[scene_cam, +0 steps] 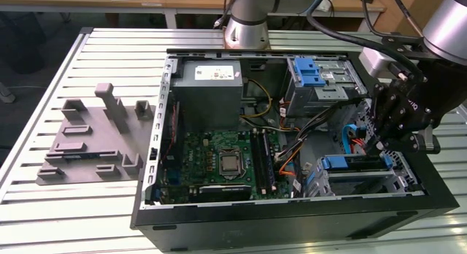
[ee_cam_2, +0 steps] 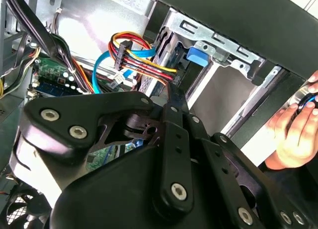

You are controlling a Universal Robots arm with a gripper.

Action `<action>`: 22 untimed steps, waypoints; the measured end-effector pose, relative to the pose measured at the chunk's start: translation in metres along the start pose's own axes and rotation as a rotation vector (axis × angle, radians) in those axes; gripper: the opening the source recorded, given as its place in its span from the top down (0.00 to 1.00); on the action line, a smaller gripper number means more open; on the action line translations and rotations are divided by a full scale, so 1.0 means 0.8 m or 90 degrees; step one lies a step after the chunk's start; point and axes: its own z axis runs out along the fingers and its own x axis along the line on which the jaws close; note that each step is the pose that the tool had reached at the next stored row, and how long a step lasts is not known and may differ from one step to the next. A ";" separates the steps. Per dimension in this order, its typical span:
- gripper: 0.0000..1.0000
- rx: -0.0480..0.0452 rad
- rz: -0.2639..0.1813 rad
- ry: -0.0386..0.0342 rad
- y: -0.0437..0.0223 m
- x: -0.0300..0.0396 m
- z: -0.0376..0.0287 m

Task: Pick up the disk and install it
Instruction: 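Insert the second disk wire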

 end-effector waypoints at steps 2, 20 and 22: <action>0.89 0.0000 0.000 0.0000 -0.0002 0.0018 0.0001; 0.89 -0.0001 0.000 -0.0007 0.0164 0.0101 -0.0145; 0.89 -0.0001 0.000 -0.0008 0.0188 0.0107 -0.0183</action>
